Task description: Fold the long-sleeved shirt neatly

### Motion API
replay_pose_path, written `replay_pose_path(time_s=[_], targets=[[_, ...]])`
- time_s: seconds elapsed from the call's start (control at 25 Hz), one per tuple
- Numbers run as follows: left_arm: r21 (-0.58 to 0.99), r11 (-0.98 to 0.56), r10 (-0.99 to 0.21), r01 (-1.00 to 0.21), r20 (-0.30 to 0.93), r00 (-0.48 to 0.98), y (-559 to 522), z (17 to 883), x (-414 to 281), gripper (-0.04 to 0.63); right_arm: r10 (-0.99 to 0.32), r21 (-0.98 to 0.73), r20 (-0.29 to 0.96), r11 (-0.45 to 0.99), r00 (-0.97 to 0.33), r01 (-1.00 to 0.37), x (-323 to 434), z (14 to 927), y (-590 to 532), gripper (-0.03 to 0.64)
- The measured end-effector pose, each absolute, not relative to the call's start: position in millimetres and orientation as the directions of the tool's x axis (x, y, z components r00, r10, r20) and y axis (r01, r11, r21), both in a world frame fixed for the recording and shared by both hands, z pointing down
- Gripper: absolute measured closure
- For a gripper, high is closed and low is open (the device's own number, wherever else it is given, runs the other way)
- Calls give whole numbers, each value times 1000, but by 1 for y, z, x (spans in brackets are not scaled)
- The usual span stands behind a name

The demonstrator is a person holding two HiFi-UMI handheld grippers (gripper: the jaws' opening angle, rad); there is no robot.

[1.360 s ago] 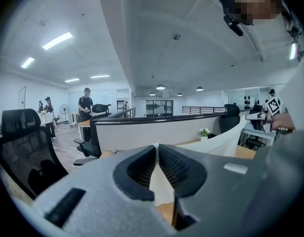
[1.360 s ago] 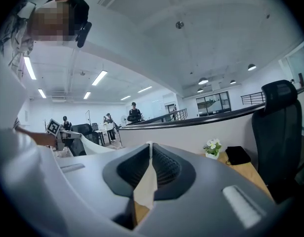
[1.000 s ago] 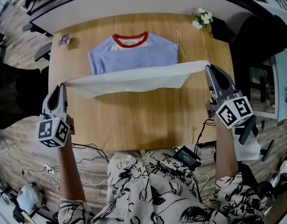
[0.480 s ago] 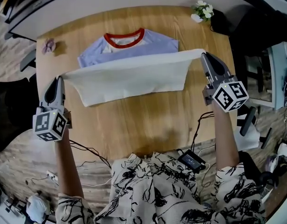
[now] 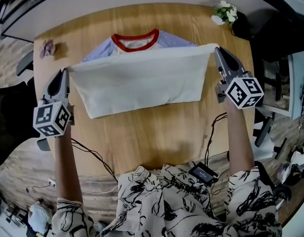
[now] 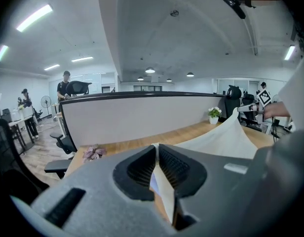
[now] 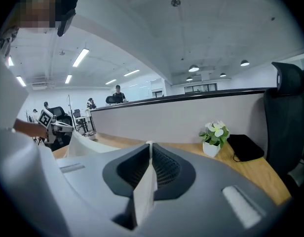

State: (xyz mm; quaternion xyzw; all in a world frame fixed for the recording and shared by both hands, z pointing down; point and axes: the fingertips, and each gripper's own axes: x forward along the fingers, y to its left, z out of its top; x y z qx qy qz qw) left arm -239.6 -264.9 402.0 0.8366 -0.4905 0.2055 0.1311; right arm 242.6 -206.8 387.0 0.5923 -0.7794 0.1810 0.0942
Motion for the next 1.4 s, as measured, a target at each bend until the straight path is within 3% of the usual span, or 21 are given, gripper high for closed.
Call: replay_pose_path(time_s=[0.48, 1.4], targets=[[10, -491, -700, -871, 591, 401, -319, 480, -239, 565, -822, -115, 501, 248, -272, -962, 244, 459, -276, 589], [-58, -553, -587, -831, 735, 339, -339, 575, -235, 561, -648, -56, 726, 278, -230, -959, 250, 574, -295, 584]])
